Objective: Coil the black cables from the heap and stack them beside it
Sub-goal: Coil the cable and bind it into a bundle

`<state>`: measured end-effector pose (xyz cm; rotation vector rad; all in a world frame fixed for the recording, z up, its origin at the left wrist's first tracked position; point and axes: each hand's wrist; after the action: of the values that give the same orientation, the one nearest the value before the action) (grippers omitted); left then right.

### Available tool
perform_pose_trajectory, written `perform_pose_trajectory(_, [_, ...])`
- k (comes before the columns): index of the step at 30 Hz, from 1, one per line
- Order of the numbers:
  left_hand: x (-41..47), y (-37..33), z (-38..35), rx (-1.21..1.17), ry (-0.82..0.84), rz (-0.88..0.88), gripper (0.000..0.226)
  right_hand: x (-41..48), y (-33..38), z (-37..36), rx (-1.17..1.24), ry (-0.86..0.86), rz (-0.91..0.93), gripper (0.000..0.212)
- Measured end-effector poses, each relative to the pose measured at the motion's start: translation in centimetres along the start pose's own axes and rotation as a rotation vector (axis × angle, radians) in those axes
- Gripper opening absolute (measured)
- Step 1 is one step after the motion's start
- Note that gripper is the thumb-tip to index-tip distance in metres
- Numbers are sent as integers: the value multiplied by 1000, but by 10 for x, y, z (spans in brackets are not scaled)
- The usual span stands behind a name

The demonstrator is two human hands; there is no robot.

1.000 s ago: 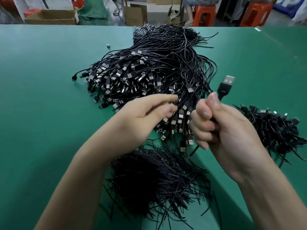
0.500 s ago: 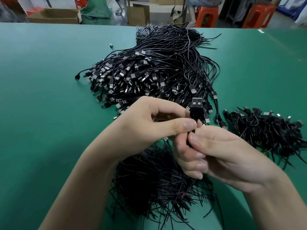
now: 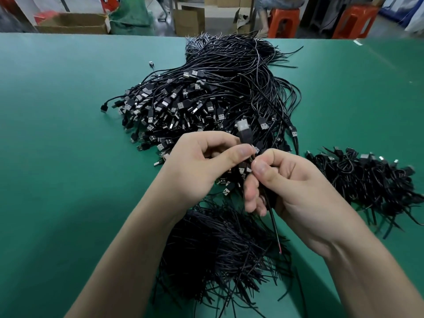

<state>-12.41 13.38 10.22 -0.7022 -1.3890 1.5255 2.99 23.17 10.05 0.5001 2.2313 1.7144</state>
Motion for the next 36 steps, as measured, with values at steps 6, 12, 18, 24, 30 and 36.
perform_pose_trajectory(6, [-1,3,-2,-196,65,-5,25,2,0,-5,212,11,20,22])
perform_pose_trajectory(12, [0,0,2,-198,61,22,13,2,-3,-8,207,-69,-26,14])
perform_pose_trajectory(18, [0,-1,2,-134,31,-20,18,2,-6,-9,201,-135,-65,15])
perform_pose_trajectory(24, [2,3,1,29,-66,-115,8,2,-11,-4,-38,-191,-4,26])
perform_pose_trajectory(30, [0,2,0,-4,-119,-139,10,-2,-7,-8,-168,45,-37,43])
perform_pose_trajectory(36, [0,1,-4,-121,-76,-123,17,-4,-8,-14,-142,148,-89,37])
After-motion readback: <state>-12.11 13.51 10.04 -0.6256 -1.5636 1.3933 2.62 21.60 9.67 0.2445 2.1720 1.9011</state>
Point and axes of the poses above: each hand's wrist, its own x-axis towards the middle knuckle, its own z-axis out of the back of the hand, y = z × x, and after that the axes turned 2 degrees about y, right-handed
